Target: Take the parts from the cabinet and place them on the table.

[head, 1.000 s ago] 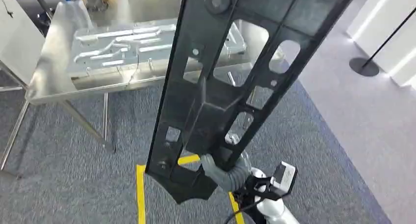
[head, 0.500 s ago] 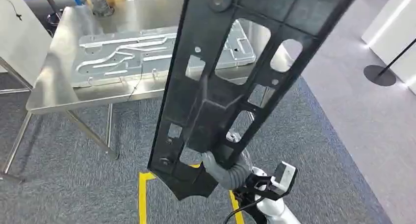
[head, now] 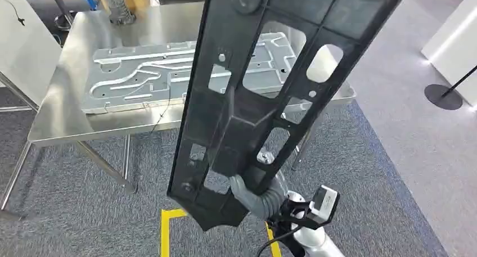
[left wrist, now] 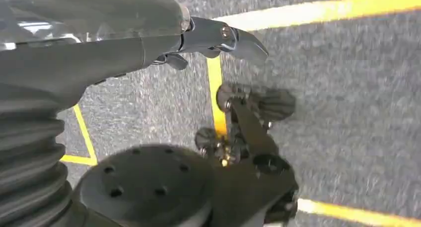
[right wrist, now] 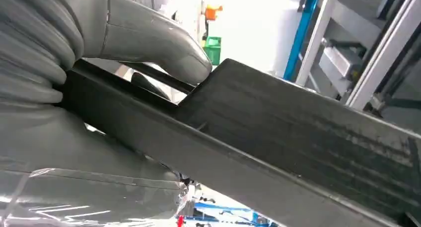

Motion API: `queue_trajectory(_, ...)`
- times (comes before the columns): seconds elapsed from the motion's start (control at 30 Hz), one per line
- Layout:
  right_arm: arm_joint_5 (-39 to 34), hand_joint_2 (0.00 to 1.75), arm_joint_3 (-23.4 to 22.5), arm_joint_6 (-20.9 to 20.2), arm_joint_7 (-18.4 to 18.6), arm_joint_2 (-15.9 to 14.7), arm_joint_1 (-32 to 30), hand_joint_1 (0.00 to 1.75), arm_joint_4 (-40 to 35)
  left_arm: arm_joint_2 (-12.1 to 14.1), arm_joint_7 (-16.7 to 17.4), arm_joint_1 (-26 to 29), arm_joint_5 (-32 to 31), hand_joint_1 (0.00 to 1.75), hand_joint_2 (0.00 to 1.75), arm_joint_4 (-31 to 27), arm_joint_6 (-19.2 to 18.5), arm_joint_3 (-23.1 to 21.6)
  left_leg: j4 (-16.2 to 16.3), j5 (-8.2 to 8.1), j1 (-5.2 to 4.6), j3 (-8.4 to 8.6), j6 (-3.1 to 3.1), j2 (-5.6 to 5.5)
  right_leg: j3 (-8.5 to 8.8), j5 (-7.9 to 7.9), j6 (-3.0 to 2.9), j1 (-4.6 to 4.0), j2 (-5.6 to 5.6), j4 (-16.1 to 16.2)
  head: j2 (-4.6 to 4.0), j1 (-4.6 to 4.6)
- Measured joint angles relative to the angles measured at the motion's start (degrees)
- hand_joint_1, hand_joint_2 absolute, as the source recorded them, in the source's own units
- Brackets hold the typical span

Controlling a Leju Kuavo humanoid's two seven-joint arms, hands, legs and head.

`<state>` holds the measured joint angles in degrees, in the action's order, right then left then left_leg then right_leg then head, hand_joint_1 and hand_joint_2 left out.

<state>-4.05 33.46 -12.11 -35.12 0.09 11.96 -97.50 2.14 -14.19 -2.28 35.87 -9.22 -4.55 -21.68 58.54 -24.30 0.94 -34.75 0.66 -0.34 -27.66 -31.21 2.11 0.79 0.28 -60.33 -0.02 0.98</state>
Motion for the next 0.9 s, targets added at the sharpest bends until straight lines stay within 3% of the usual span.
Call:
queue_trajectory(0.03,-0.02,1.75,0.00,-0.02,-0.18,0.00,0.04,1.75,-0.07,0.02,-0.09,-0.09,0.00,0.00,1.75,0.00,0.07,0.00,-0.06,-0.28,0.00,0.28,0.38,0.02,-2.28,-0.78,0.15,-0.01,0.01,-3.76,0.02,0.00)
queue_trajectory(0.1,-0.02,1.75,0.00,-0.02,-0.54,-0.04,-0.24,1.75,-0.18,0.07,-0.17,-0.27,-0.04,0.00,1.75,0.00,0.18,0.00,-0.06,-1.07,-0.20,0.79,0.73,-0.05,-8.36,-4.50,0.36,-0.02,0.00,-12.24,0.00,0.02)
queue_trajectory(0.13,0.00,1.75,0.00,0.00,-0.70,-0.06,-0.42,1.75,-0.20,0.07,-0.17,-0.22,-0.13,0.00,1.75,0.00,0.15,-0.02,-0.06,-1.51,-0.34,1.18,0.82,-0.12,-10.65,-6.05,0.38,-0.04,0.00,-14.72,0.00,0.00)
queue_trajectory(0.17,0.05,1.75,-0.02,0.13,-1.07,-0.09,-0.62,1.75,-0.26,0.07,-0.15,-0.09,-0.20,0.00,1.75,0.00,0.13,-0.02,-0.06,-2.00,-0.47,1.82,0.84,-0.21,-12.02,-6.16,0.22,-0.08,0.00,-15.15,0.00,0.02)
queue_trajectory(0.2,0.20,1.75,-0.06,0.50,-1.46,-0.11,-0.78,1.75,-0.48,0.07,-0.15,0.02,-0.22,0.00,1.75,0.00,0.13,-0.04,-0.06,-2.54,-0.58,2.58,0.84,-0.28,-12.18,-4.63,-0.06,-0.13,0.00,-13.35,0.02,0.02)
queue_trajectory(0.23,0.41,1.75,-0.13,0.79,-1.74,-0.11,-0.85,1.75,-0.80,0.07,-0.13,0.02,-0.35,0.00,1.75,0.00,0.13,-0.11,-0.06,-3.17,-0.78,3.52,0.82,-0.36,-11.39,-1.49,-0.48,-0.30,0.00,-9.51,0.00,0.00)
queue_trajectory(0.3,0.98,1.75,-0.57,1.20,-2.05,-0.11,-0.91,1.75,-1.81,0.00,-0.11,-0.08,-0.55,0.00,1.75,0.00,0.13,-0.28,-0.22,-4.54,-1.10,5.32,0.67,-0.38,-9.01,7.00,-2.04,-0.95,0.00,0.48,0.00,0.00)
queue_trajectory(0.37,1.20,1.75,-0.94,1.42,-2.23,-0.15,-0.99,1.75,-2.39,-0.02,-0.06,-0.44,-0.55,0.00,1.75,0.02,0.13,-0.48,-0.35,-5.23,-1.18,5.84,-0.02,-0.52,-9.24,5.46,-2.44,-1.49,0.12,0.97,0.00,-0.04)
queue_trajectory(0.4,1.31,1.75,-1.16,1.53,-2.19,-0.18,-1.11,1.75,-3.02,0.02,0.02,-0.42,-0.55,0.00,1.75,0.02,0.09,-0.48,-0.80,-5.60,-1.16,5.95,-0.34,-0.47,-8.96,6.88,-2.70,-1.51,0.07,1.13,0.00,0.00)
queue_trajectory(0.47,1.31,1.75,-1.66,1.46,-2.21,-0.20,-0.97,1.75,-3.83,0.02,0.02,-0.39,-0.50,0.00,1.75,0.02,0.04,-0.57,-0.07,-5.34,-1.31,7.06,-0.83,-0.45,-7.81,6.67,-3.13,-1.19,0.16,1.81,0.00,0.02)
queue_trajectory(0.5,1.31,1.75,-1.86,1.31,-2.23,-0.20,-0.94,1.75,-4.22,0.09,0.00,-0.48,-0.37,0.00,1.75,0.02,0.04,-0.61,1.29,-5.79,-1.12,6.55,-0.89,-0.27,-6.91,6.58,-3.29,-0.90,0.06,2.37,0.00,0.00)
queue_trajectory(0.57,1.31,1.75,-2.05,0.98,-2.25,-0.17,-0.54,1.75,-4.39,0.00,-0.06,-0.53,-0.33,0.00,1.75,0.02,-0.06,-0.81,7.95,-7.89,-0.99,2.87,-1.52,-0.15,-6.18,5.96,-3.85,-0.74,-0.05,2.55,0.00,0.02)
queue_trajectory(0.63,1.31,1.75,-2.12,0.83,-2.12,-0.17,-0.64,1.75,-4.39,0.00,-0.11,-0.63,-0.17,0.00,1.75,0.02,-0.06,-0.94,15.70,-11.58,-0.51,-2.33,-2.22,-0.12,-5.52,5.18,-3.88,-0.74,-0.06,2.54,0.00,0.02)
queue_trajectory(0.67,1.40,1.75,-2.12,0.81,-2.01,-0.18,-0.65,1.75,-4.39,0.00,-0.11,-0.56,-0.20,0.00,1.75,0.02,-0.06,-0.98,17.46,-11.97,-0.31,-4.17,-2.51,-0.12,-5.01,4.72,-3.83,-0.72,0.01,2.53,0.02,0.02)
queue_trajectory(0.7,1.47,1.75,-2.12,0.79,-1.99,-0.17,-0.64,1.75,-4.39,0.02,-0.11,-0.46,-0.18,0.00,1.75,0.02,-0.06,-1.01,16.45,-10.73,-0.17,-4.53,-2.66,-0.10,-4.40,4.25,-3.72,-0.66,0.12,2.53,0.00,0.02)
queue_trajectory(0.73,1.51,1.75,-2.14,0.87,-1.99,-0.17,-0.63,1.75,-4.42,0.02,-0.15,-0.34,-0.20,0.00,1.75,0.02,-0.06,-1.05,13.06,-8.04,-0.08,-3.89,-2.79,-0.09,-3.60,3.71,-3.53,-0.57,0.22,2.51,0.00,0.02)
queue_trajectory(0.8,1.53,1.75,-2.16,1.01,-1.90,-0.18,-0.59,1.75,-4.42,0.07,-0.24,-0.25,-0.20,0.00,1.75,0.02,-0.06,-1.05,3.39,-0.65,0.03,-1.14,-2.83,0.04,-1.88,2.45,-2.99,-0.40,0.17,2.52,0.02,0.02)
queue_trajectory(0.83,1.66,1.75,-2.16,1.01,-1.88,-0.18,-0.54,1.75,-4.42,0.07,-0.24,-0.07,-0.20,0.00,1.75,0.07,-0.06,-1.09,1.26,0.39,-0.09,-0.73,-2.53,0.13,-1.34,1.98,-2.61,-0.48,0.10,2.37,0.00,0.00)
queue_trajectory(0.87,1.84,1.75,-2.18,1.03,-1.77,-0.17,-0.55,1.75,-4.48,0.07,-0.37,-0.17,-0.20,0.00,1.75,0.07,-0.13,-1.11,0.24,-1.48,-0.50,-0.55,-1.82,0.30,-1.71,1.68,-2.16,-0.61,0.15,2.30,0.00,0.02)
queue_trajectory(0.9,1.90,1.75,-2.19,1.14,-1.70,-0.17,-0.57,1.75,-4.57,0.07,-0.48,-0.35,-0.18,0.00,1.75,0.04,-0.28,-1.11,0.54,-0.31,-0.51,-0.47,-1.12,0.21,-1.74,1.40,-1.78,-0.67,0.07,2.38,0.02,0.02)
